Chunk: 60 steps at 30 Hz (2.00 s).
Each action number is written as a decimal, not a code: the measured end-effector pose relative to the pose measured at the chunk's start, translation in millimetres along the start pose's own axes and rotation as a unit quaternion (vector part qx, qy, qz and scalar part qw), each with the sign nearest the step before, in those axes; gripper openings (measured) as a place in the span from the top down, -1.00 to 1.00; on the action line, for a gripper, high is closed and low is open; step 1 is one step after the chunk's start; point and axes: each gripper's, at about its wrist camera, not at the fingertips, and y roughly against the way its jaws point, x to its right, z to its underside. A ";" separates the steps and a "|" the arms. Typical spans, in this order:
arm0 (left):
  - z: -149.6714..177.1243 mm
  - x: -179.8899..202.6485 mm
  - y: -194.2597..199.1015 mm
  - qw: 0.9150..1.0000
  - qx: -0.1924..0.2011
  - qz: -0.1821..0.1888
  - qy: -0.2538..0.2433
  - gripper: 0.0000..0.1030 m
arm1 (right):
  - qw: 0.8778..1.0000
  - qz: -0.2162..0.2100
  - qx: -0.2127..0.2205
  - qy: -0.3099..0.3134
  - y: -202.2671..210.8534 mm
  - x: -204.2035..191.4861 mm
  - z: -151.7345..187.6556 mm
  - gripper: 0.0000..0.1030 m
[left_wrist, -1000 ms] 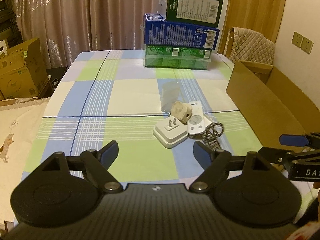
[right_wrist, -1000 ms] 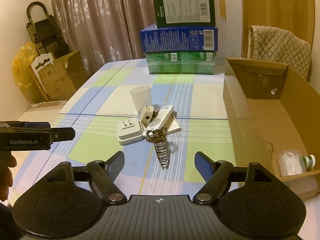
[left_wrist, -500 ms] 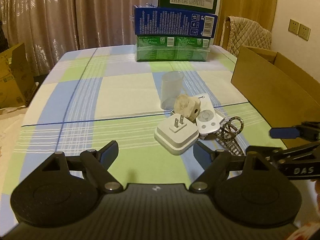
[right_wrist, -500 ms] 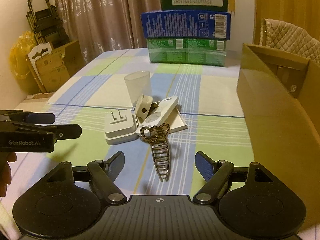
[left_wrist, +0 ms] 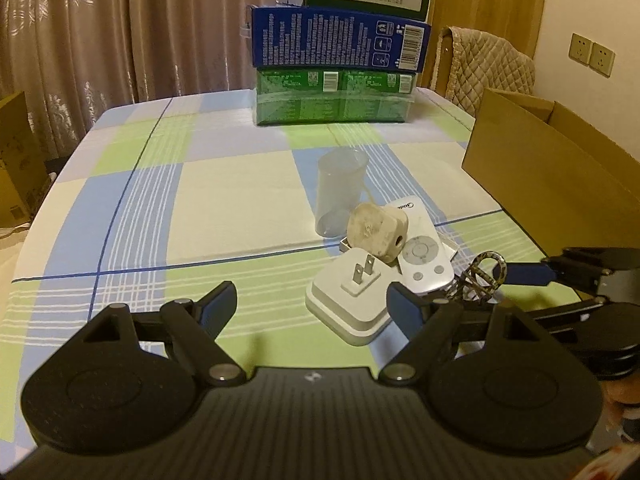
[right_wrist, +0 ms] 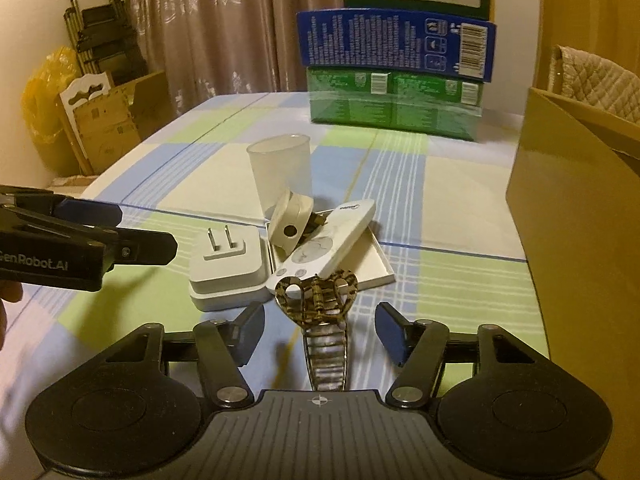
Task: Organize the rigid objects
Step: 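Grasp the leopard-print claw clip with the right tool while the left tool approaches the white plug adapter, then grasp the white square plug adapter with the left tool while the right tool holds the clip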
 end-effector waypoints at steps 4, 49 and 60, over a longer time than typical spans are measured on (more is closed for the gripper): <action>0.5 0.5 -6.8 1.000 -0.009 0.005 -0.004 -0.53 | 1.000 0.001 -0.012 -0.002 -10.9 4.0 -0.3 0.10; 2.8 27.9 -67.0 0.993 -0.050 0.043 -0.098 -0.30 | 0.998 0.038 0.000 -0.045 43.6 32.5 7.3 0.55; 20.4 53.4 -39.6 0.994 -0.066 0.028 -0.078 -0.24 | 0.997 0.039 -0.001 -0.067 61.4 31.8 16.2 0.55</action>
